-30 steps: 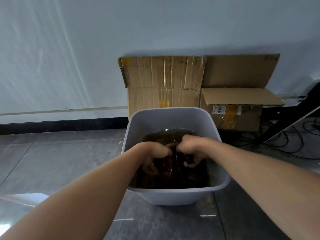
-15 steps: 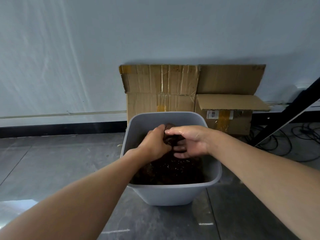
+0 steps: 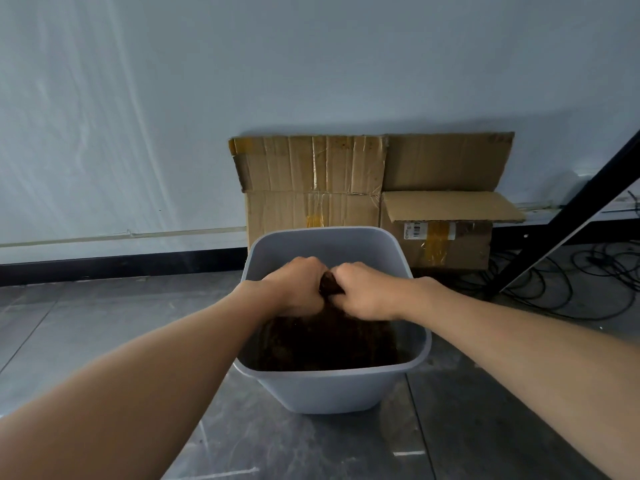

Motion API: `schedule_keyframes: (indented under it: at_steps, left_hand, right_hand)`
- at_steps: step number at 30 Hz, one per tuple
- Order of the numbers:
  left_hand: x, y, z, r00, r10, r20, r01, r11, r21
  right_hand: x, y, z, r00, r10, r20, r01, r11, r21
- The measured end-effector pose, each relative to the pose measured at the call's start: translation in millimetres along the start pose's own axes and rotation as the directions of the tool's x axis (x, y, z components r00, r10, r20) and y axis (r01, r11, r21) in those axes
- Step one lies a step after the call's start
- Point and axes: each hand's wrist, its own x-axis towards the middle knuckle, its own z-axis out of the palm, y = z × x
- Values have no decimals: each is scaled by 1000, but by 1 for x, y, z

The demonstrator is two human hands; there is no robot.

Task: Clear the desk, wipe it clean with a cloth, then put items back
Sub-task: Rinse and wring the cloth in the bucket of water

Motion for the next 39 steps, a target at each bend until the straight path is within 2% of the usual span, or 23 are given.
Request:
schedule_keyframes:
  at_steps: [1,2,3,4,5,7,9,11,12,14,16,17,21,23,25,27,30,32,33,35,36,37,39]
  left_hand:
    - [-1,-1,-2,1000,6,-15,-5,997,72]
    - [-3,-3,-4,998,31,-50,-23,987,159]
    - [-6,-7,-5,994,65,-89,-42,971,237]
    - [-8,-10,-6,985,109,-134,-66,954,291]
    - [-9,-13,-6,971,157,-180,-92,942,322]
    - [-10,-15,-6,940,261,-220,-170,916,364]
    - [-8,-14,-9,910,362,-200,-260,877,404]
    - [-7,-12,-13,906,392,-159,-289,849,443]
    - [-8,-12,-14,917,378,-125,-281,837,470]
    - [-7,-10,-12,947,317,-57,-246,827,506]
    - [-6,-3,-9,975,220,-12,-186,854,486]
    - [-5,0,-8,987,158,2,-143,887,440]
    - [5,6,-1,997,-30,65,15,975,222]
    - [7,9,0,975,-146,166,142,989,40]
    - [5,11,-2,920,-221,323,279,949,-145]
    - [4,10,-7,888,-229,400,356,891,-280]
    - [5,7,-11,938,-208,278,285,919,-274]
    - [5,8,-11,983,-137,119,145,988,-57]
    - [5,8,-13,995,-89,39,86,994,72]
    - [0,8,-15,997,17,-75,6,956,293]
    - [-1,7,-16,990,74,-116,-27,930,367]
    - [-4,5,-17,980,126,-154,-53,911,408]
    - [-5,3,-19,949,242,-203,-137,894,426]
  right_hand:
    - [0,-1,0,999,42,32,-48,972,228]
    - [0,-2,-3,992,87,95,-123,860,494]
    - [-1,-3,-6,979,105,176,-201,657,726]
    - [-1,-2,-9,968,102,230,-251,445,859]
    - [-1,1,-11,962,97,255,-272,307,912]
    - [-1,3,-9,947,52,318,-321,234,918]
    - [-2,2,-5,913,-6,407,-392,256,883]
    - [0,1,-2,886,-18,463,-430,338,837]
    - [1,-1,-1,882,13,471,-432,421,798]
    - [5,-6,0,908,113,404,-370,670,644]
    - [8,-9,1,951,173,258,-256,907,335]
    - [10,-10,1,963,168,209,-208,960,185]
    - [4,-11,-4,982,102,160,-76,984,-160]
    - [-2,-12,-6,994,16,106,27,921,-389]
    - [-4,-12,-6,995,-81,65,103,820,-562]
    - [-3,-9,-5,988,-151,19,132,790,-599]
    - [2,-3,-3,994,-101,-50,73,914,-398]
    - [7,1,-4,1000,15,7,-15,1000,-11]
    - [7,3,-6,997,56,57,-69,964,255]
    - [5,6,-12,977,111,180,-205,704,680]
    - [2,10,-15,968,100,232,-248,557,793]
    - [1,13,-16,961,70,268,-271,444,854]
    - [-3,15,-14,936,3,351,-334,313,889]
